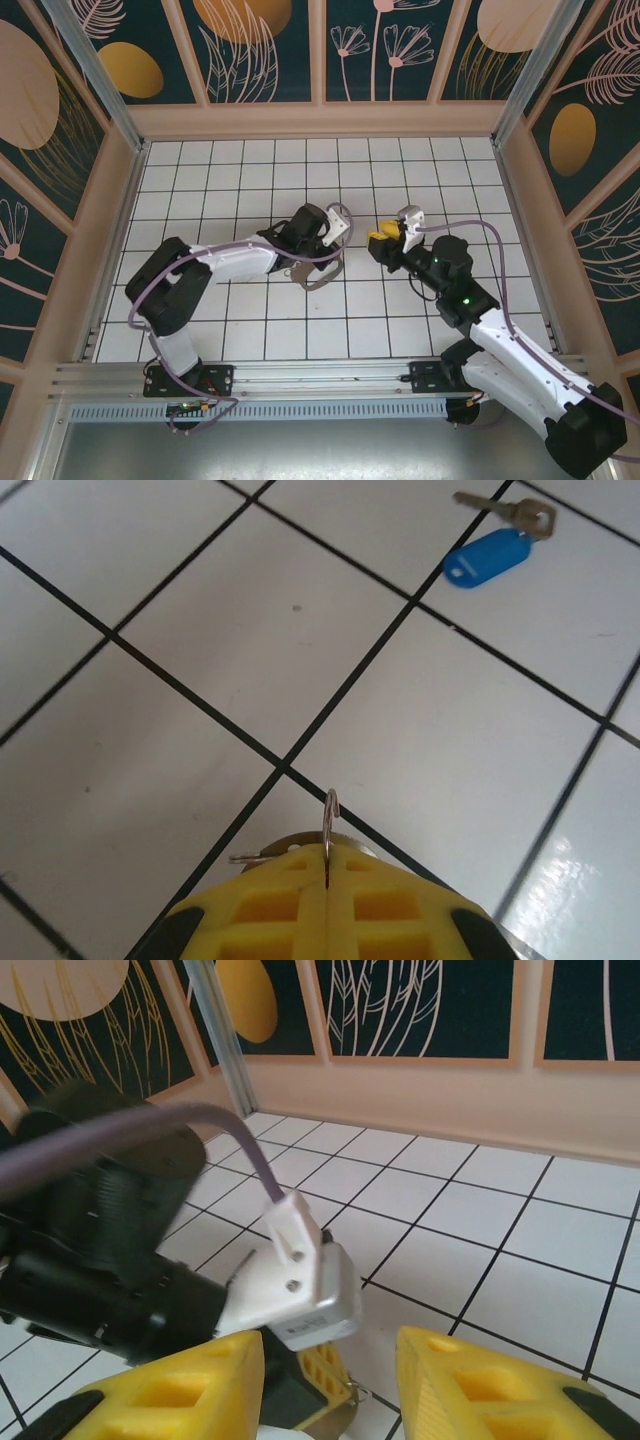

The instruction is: Put the keys on the keyring

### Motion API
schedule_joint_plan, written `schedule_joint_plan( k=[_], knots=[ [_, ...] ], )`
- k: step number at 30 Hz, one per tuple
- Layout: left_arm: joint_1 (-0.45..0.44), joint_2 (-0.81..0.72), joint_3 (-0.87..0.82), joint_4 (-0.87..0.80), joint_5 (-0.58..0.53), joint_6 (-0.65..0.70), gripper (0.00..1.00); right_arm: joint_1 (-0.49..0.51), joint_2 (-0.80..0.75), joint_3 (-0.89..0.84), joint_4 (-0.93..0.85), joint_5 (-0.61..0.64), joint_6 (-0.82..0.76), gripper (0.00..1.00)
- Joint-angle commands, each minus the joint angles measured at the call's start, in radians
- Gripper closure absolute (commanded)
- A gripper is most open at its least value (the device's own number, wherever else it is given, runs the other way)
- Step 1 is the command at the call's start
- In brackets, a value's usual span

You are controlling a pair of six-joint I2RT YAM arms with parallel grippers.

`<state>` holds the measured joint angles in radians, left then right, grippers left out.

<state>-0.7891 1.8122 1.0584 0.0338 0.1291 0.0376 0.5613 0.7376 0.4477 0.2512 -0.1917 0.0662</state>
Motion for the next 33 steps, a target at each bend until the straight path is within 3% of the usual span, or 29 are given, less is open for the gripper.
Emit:
schedule_joint_plan(
  k=[1,6,11,17,23,28,33],
  knots=[
    [0.009,0.059,0.05,0.002,0.047,-0.043,1.0,-0.009,-0.012,-0.016,0.026,0.022,0.002,0.6],
    [0.022,0.115,0.063,0.0,0.084,-0.093,1.0,-0.038,0.008,-0.015,0.035,0.005,0.006,0.6],
    [0.024,0.088,0.037,0.019,0.094,-0.128,0.74,-0.041,0.014,-0.003,0.007,0.014,-0.001,0.59],
    [0.03,-0.037,-0.019,-0.006,0.08,-0.17,0.52,-0.044,0.039,0.01,0.0,-0.006,0.004,0.58],
    [0.096,-0.277,-0.22,-0.047,0.027,-0.309,0.45,-0.044,0.078,0.014,0.017,-0.032,0.005,0.51],
    [0.11,-0.422,-0.366,-0.082,-0.025,-0.467,0.3,-0.04,0.111,0.008,0.052,-0.065,0.008,0.38],
    [0.111,-0.503,-0.476,-0.047,-0.071,-0.579,0.11,-0.037,0.113,0.001,0.057,-0.078,0.005,0.34]
  ],
)
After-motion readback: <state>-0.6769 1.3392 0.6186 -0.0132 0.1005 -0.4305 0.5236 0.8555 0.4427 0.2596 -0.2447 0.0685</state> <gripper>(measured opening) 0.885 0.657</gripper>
